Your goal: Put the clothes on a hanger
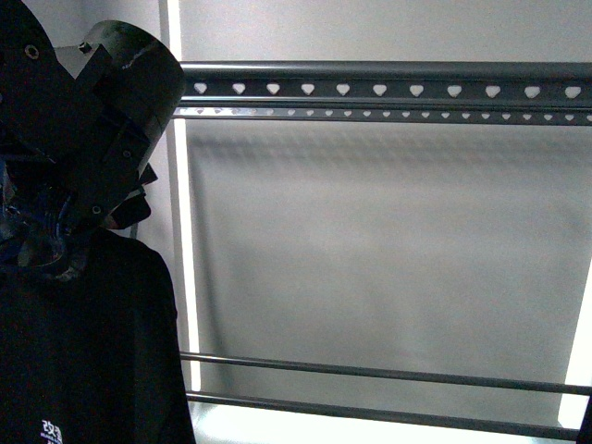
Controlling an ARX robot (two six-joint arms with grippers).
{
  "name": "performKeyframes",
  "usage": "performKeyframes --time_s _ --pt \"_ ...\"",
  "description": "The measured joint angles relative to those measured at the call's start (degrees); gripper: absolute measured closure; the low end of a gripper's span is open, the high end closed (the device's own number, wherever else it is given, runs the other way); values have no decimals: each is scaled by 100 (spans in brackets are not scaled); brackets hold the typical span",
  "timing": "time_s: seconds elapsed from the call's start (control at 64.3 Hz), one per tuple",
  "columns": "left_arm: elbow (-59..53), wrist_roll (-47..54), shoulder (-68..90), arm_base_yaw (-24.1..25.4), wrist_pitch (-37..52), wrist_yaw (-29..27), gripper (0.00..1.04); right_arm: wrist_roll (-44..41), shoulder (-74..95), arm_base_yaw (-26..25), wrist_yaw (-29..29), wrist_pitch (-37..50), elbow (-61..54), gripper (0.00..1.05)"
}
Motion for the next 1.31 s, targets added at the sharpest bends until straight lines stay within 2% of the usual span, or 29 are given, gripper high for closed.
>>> performKeyframes --time_s 0.047,0.249,0.311,0.451,0.545,0.638,0.731,0.902,1.074,1.12,1.307 --pt "4 33 9 24 -20 68 49 0 0 0 2 0 0 7" --pt "195 68 212 116 -103 184 92 0 0 0 2 0 0 7" --pt "205 -68 227 160 -111 297 101 0 2 0 2 0 0 7" --pt "72 315 181 208 487 673 100 0 2 0 0 0 0 7" --pt "-457 1049 -94 214 1753 1300 100 0 2 0 2 0 0 7" --pt "-791 1458 -378 192 2441 1766 100 0 2 0 2 0 0 7" --pt "-1062 1888 -719 166 2802 2315 100 0 2 0 2 0 0 7" --pt "-1322 2710 -1187 157 2778 3495 100 0 2 0 2 0 0 7" --pt "-1617 3805 -1480 424 2603 5567 100 0 2 0 2 0 0 7" --pt "-1648 3939 -1513 511 2590 5923 100 0 2 0 2 0 0 7" --pt "-1690 4356 -1692 1102 2588 8188 100 0 0 0 2 0 0 7"
